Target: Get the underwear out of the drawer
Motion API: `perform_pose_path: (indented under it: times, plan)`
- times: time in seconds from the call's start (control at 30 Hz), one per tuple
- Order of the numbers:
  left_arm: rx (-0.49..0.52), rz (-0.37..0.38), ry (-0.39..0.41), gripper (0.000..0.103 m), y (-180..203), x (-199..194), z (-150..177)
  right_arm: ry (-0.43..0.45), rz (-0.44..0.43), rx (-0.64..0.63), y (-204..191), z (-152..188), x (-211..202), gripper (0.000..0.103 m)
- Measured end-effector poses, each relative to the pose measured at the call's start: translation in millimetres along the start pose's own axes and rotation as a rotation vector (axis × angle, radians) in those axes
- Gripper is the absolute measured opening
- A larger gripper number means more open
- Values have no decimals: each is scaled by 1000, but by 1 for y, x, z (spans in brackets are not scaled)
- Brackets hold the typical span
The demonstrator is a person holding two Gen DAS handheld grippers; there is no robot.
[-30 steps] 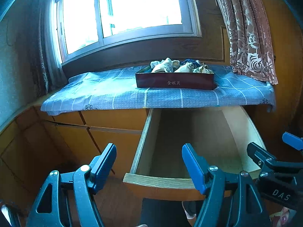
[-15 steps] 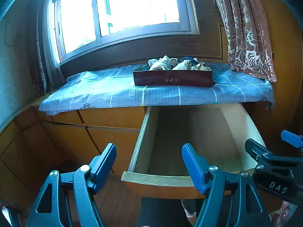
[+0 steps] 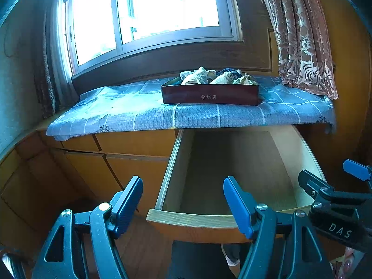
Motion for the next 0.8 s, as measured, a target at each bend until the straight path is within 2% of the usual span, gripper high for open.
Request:
perform_pose_path:
  times: [0.8]
  plan:
    - [14, 38, 4, 73, 6, -2, 1, -1, 0, -5, -1, 0, 1, 103]
Point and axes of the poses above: each gripper's, at about its wrist camera, not at the fingertips, and x roughly the way its jaws point, y to its right, z to its underside, the point moved 7 cm from there along x, roughly the way its jaws point, and after that the axes turned 8 degrees about z, right-handed, at the moved point
